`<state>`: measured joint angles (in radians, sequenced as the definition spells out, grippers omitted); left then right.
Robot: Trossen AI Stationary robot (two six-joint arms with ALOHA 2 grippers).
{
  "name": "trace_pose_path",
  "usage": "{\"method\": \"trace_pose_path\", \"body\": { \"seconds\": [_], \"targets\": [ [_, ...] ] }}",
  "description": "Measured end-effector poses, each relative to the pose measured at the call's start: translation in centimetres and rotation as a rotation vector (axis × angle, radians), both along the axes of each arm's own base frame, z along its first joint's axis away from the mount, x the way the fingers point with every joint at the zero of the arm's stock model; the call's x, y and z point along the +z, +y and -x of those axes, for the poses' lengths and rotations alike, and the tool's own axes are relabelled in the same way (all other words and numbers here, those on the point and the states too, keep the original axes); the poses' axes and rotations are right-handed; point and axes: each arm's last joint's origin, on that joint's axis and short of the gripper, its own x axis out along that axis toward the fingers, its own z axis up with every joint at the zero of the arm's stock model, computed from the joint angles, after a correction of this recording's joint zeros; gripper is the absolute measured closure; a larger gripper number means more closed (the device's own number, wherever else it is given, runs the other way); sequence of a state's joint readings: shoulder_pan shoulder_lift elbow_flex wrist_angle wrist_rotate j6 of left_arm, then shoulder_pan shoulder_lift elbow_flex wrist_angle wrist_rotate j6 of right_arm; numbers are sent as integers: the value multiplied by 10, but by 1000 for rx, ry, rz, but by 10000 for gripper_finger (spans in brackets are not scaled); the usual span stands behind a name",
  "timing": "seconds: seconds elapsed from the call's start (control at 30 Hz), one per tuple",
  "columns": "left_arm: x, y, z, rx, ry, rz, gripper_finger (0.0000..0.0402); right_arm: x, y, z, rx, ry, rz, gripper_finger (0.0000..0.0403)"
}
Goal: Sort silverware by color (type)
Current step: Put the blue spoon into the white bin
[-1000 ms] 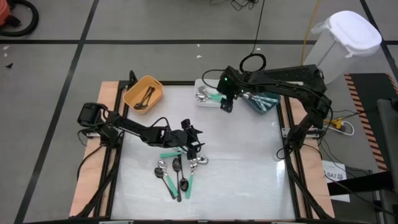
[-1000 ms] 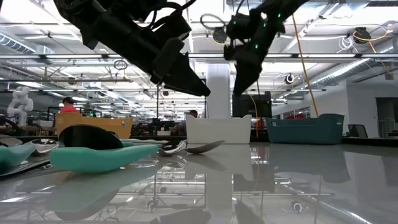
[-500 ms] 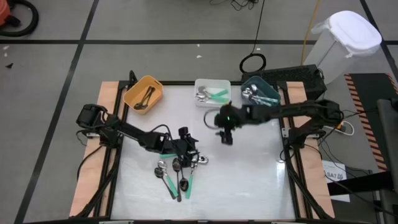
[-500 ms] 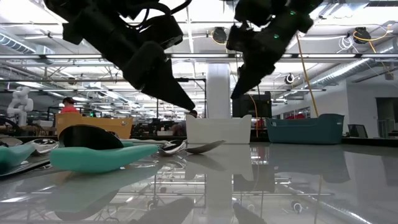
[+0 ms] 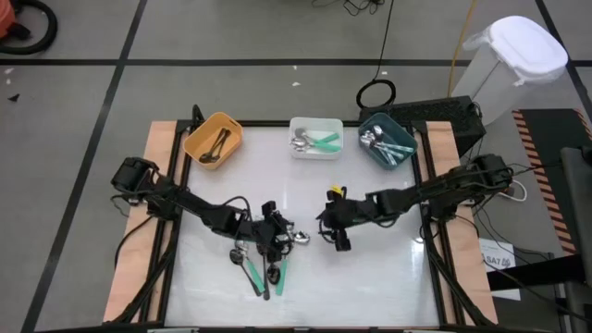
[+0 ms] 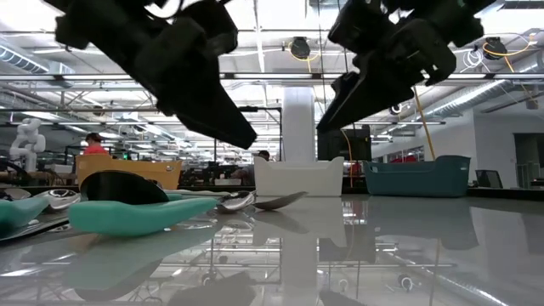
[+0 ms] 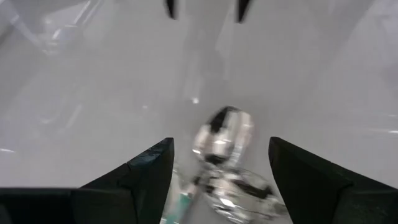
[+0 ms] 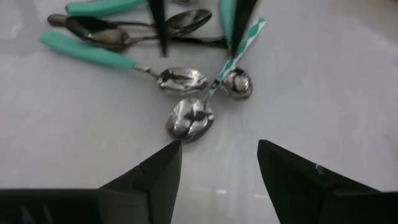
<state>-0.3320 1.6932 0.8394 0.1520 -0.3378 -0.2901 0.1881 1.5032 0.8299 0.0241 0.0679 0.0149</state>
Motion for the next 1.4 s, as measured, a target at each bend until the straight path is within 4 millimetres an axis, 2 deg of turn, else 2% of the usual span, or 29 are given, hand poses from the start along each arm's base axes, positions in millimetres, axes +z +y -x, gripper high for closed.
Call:
{"method": "trace_pose_path", "body": {
  "seconds": [0.2, 0.43, 0.6, 0.77, 1.0, 1.07, 1.23, 1.4],
  "targets": [
    [1, -31, 12, 14, -26, 39, 140, 3, 16, 1, -30, -46, 31, 198],
    [1, -65, 30, -21, -59, 3, 140, 9, 29, 0, -67, -128, -3, 198],
    [2, -81, 40, -51, -71, -15, 140, 15, 41, -1, -64, -206, -59, 198],
    [1, -92, 48, -96, -66, -20, 140, 11, 58, -6, -21, -247, -82, 198],
    [-4, -99, 58, -125, -10, -53, 140, 11, 75, -42, 1, -247, -65, 198],
    [-5, -99, 61, -126, 10, -59, 140, 9, 82, -55, 35, -201, -28, 198],
    [-8, -103, 69, -134, 48, -70, 140, 6, 94, -78, 187, 61, 96, 198],
    [-9, -109, 75, -164, 59, -80, 140, 15, 102, -107, 236, 51, 153, 198]
  ]
}}
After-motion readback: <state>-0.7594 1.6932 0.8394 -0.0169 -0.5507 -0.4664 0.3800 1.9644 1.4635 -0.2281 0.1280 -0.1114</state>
